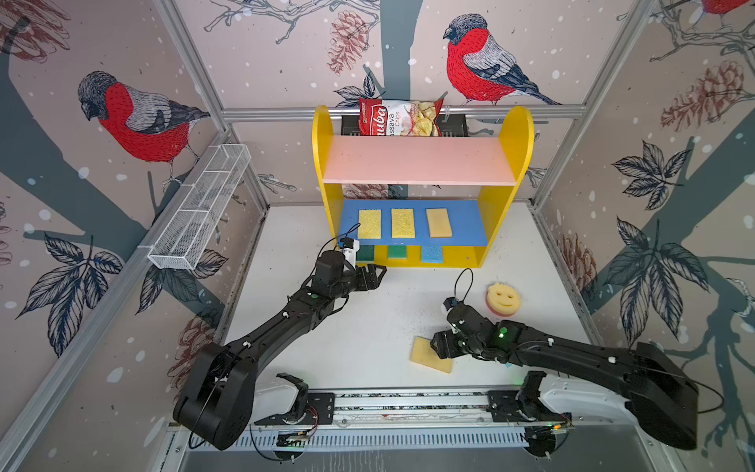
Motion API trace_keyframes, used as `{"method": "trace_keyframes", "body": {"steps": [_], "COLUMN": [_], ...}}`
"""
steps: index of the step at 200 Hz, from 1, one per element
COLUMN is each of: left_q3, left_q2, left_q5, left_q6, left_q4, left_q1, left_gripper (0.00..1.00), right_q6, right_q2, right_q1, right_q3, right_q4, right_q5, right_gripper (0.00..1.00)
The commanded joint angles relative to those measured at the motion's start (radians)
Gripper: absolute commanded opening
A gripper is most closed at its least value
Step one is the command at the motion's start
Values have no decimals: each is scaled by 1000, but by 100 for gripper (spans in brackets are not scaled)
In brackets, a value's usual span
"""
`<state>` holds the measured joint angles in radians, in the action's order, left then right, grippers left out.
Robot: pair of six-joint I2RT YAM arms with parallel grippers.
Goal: Arrange cleaning sponges on a shelf
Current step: Pick up the cleaning sponge from the bottom-center of the table.
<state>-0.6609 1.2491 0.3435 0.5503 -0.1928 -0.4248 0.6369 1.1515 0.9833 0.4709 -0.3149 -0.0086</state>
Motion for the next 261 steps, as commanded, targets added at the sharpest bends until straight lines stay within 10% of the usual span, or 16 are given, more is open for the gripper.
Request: {"method": "trace_keyframes", "body": {"steps": [1, 96, 261], "left_q3": [-10, -10, 78], "left_q2": [-8, -30, -442], "left_q5": [7, -17, -80], "left_q6": [4, 5, 13], "left_q4": [-24, 6, 214], "left_q1": [2, 4, 12], "left_gripper": [85, 85, 90], "right_q6": [19, 50, -231], "right_q2": [42, 150, 355], "right_q1": [6, 11, -36], "right_q3": [-8, 4, 621], "right_q4": [20, 163, 229], "right_q5": [12, -47, -74], "right_gripper": [80, 8, 1]}}
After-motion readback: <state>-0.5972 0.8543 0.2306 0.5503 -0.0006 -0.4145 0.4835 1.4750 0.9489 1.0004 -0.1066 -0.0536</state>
